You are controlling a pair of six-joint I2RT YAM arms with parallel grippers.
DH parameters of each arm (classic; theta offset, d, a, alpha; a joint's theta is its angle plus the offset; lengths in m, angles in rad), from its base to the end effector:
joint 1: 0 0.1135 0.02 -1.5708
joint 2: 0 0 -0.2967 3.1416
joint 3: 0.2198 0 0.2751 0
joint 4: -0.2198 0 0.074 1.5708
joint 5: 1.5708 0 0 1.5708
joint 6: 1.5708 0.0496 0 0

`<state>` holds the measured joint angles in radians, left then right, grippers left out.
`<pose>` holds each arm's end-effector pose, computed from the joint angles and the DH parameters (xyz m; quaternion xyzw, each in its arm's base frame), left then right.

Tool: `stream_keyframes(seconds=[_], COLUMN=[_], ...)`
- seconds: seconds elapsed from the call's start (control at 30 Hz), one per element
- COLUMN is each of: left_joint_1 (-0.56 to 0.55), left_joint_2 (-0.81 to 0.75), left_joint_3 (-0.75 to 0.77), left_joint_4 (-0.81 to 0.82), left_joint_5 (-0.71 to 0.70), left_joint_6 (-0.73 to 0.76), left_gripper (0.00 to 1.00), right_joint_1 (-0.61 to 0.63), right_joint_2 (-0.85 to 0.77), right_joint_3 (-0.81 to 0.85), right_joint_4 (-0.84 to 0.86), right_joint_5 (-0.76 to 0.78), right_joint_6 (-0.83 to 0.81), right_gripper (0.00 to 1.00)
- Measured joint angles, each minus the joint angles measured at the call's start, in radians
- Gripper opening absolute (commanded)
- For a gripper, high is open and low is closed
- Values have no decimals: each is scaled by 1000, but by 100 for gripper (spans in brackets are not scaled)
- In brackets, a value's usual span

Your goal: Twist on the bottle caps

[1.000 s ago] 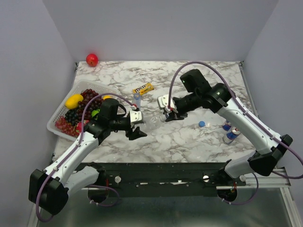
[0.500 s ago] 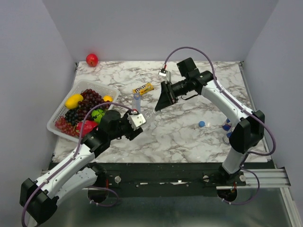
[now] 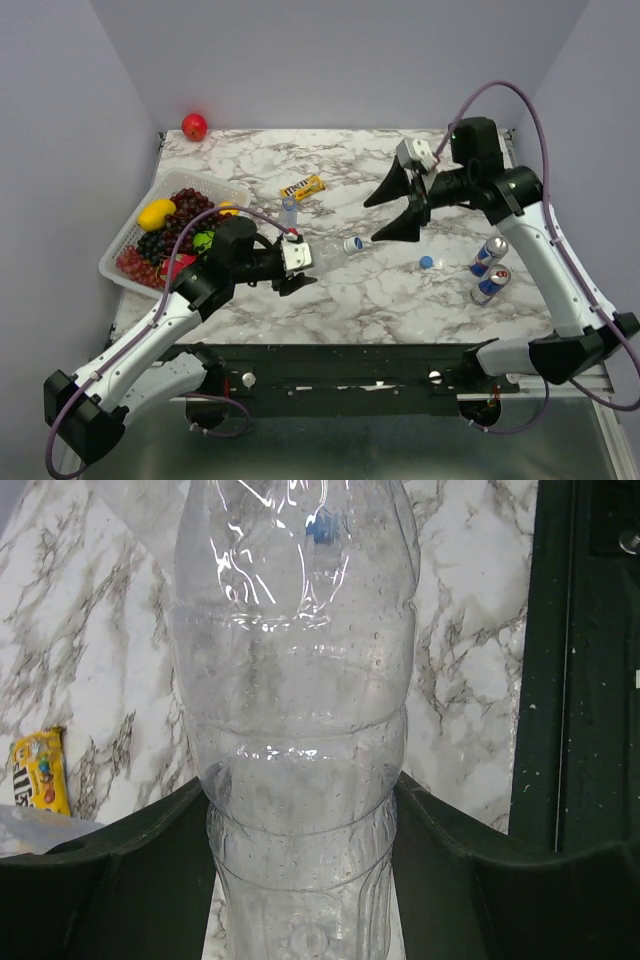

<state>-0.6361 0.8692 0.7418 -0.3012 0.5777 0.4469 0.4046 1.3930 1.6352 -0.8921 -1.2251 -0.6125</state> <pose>0.1508 -0.1451 0.3175 0.5476 0.6117 -0.2875 0.4932 0.2446 0.1555 0.4732 -0.5800 0.5158 0.4746 0.4150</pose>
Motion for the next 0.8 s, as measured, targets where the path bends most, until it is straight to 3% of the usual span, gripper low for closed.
stream_keyframes(seconds=[0.17,0.3,0.43,0.8], left_joint_1=[1,1,2,6], left_joint_2=[27,36,38,48], left_joint_3=[54,66,66,70], left_joint_4=[-36,-46,-50,-66], left_joint_5=[68,93,100,106], left_joint_6=[33,53,62,63], left_gripper=[0,0,0,0], right_joint_1=[77,98,107,155], right_joint_2=[-107,-95,-87,-87], right_joint_3=[-123,-152,-152,-154], right_joint_4=[-30,-47,-55,-78], right_joint_5=[49,108,136,147], right_joint_6=[-280,-388,-436,-478], right_gripper=[73,67,60,59])
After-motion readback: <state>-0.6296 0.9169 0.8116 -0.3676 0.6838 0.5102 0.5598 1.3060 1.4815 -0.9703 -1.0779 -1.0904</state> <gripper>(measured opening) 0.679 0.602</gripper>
